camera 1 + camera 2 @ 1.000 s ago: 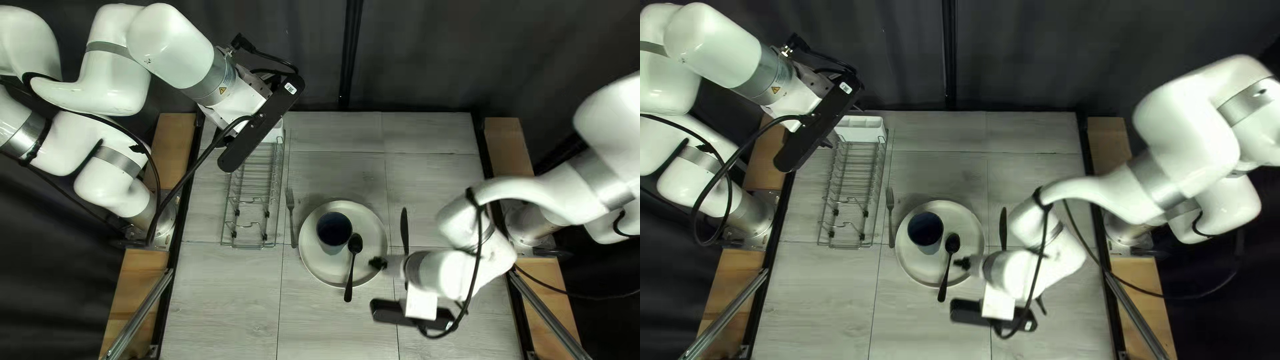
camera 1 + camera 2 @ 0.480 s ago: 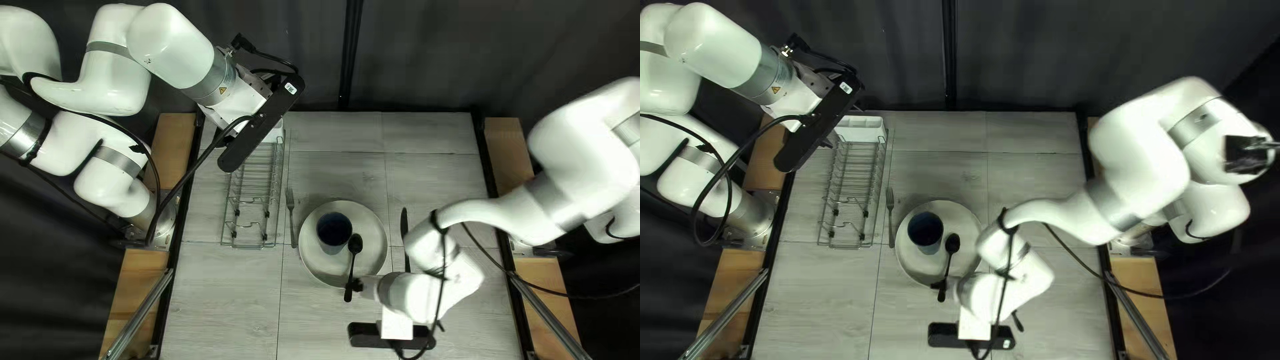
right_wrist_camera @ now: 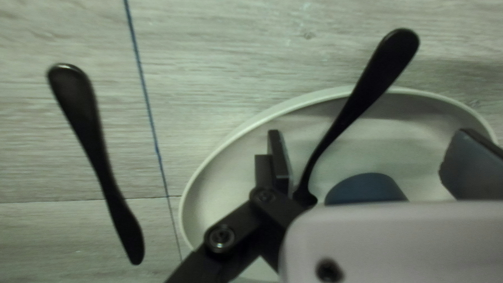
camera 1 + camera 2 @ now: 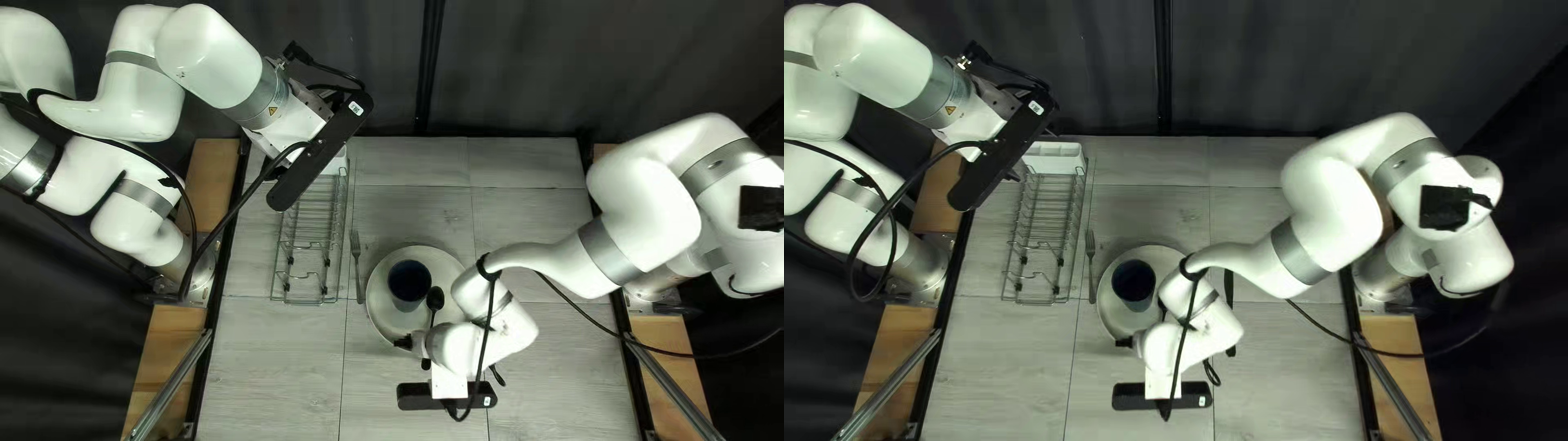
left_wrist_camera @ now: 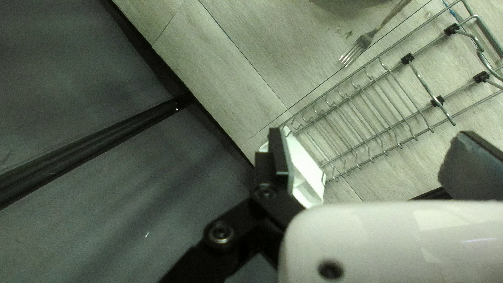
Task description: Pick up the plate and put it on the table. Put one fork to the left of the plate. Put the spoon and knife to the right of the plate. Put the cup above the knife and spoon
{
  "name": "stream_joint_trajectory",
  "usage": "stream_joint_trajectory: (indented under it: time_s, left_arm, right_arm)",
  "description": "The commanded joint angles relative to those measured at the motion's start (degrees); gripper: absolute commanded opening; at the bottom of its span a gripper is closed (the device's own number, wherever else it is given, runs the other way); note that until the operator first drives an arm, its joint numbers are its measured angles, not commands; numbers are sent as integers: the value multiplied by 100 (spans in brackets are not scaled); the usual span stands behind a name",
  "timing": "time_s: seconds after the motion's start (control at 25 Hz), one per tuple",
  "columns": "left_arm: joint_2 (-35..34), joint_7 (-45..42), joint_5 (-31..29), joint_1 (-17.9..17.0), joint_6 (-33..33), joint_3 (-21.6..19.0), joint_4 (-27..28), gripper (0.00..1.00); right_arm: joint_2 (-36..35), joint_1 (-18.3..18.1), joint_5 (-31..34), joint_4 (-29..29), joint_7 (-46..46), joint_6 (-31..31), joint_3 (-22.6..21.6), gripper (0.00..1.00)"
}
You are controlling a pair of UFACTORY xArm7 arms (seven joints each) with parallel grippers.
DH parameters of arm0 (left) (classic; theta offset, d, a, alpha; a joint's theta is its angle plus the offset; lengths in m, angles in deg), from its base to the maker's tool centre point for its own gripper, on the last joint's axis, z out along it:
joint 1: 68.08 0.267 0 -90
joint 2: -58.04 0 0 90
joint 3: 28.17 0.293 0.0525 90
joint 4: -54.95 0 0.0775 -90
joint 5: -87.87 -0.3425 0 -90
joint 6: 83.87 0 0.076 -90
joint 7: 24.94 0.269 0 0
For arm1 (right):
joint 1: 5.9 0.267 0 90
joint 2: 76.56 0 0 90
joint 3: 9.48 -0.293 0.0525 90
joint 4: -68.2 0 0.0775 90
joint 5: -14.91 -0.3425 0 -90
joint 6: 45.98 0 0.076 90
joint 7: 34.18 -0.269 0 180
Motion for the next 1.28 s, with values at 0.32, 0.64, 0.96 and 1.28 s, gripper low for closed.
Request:
stream_joint_trajectory:
  time_s: [0.32,0.64,0.96,1.28]
  left_arm:
    - [0,0,0,0,0,0,0,100]
    - [0,0,0,0,0,0,0,100]
    - [0,0,0,0,0,0,0,100]
    - [0,0,0,0,0,0,0,100]
  right_arm:
    - [-65,-73,38,234,-25,-385,32,0]
    - [304,67,73,261,-316,-86,58,0]
    - [763,475,133,330,-1050,502,-29,0]
    - [579,678,296,475,-1497,174,-36,0]
